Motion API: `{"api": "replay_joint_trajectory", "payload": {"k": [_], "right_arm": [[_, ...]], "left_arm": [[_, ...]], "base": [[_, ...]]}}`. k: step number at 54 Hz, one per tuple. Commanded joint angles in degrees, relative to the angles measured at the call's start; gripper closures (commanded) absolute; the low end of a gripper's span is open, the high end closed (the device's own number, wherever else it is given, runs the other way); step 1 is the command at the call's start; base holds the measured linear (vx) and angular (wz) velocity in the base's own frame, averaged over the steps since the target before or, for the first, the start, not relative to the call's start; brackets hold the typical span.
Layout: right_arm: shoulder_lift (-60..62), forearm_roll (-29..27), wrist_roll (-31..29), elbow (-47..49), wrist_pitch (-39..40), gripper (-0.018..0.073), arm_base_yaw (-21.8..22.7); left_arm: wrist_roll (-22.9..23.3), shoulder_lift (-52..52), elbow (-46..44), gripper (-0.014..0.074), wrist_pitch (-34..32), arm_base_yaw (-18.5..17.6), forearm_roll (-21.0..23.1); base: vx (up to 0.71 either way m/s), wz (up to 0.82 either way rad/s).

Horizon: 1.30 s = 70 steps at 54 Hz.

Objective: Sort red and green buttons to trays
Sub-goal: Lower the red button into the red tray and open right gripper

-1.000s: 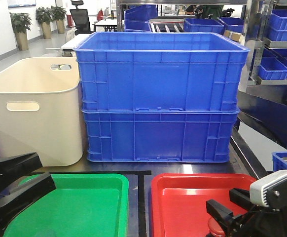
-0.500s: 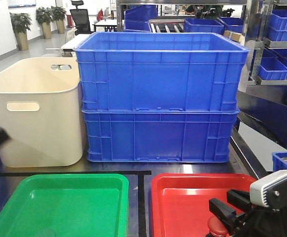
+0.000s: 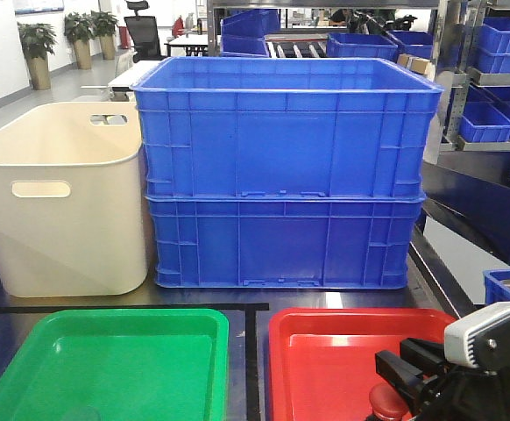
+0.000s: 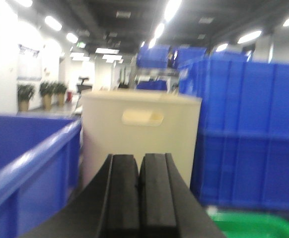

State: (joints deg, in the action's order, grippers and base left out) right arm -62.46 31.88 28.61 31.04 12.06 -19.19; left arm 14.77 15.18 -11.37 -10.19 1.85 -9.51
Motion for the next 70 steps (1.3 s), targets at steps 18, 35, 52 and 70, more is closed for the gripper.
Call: {"api": "replay_joint_trajectory", "payload": {"k": [18,35,52,70], "right_arm": [[1.09,-0.13,-0.12,1.75,3.97,0.0320,-0.10],[1.09,-0.13,-0.12,1.75,3.80,0.0320,-0.10],[1.09,-0.13,-0.12,1.75,3.75,0.0320,-0.10],[1.09,-0.13,-0.12,1.75,3.84,0.0320,-0.10]], "left_arm": [[-0.74,-16.50,11.88,0.0604,10.83,-3.37,2.04],[-0.79,-16.68,11.72,0.0603,13.60,-3.86,2.37],[-0.79,-16.68,11.72,0.0603,13.60,-3.86,2.37],[-0.79,-16.68,11.72,0.0603,13.60,-3.86,2.37]], "base": [[0.00,0.00],[0.00,0.00],[0.00,0.00],[0.00,0.00]]}}
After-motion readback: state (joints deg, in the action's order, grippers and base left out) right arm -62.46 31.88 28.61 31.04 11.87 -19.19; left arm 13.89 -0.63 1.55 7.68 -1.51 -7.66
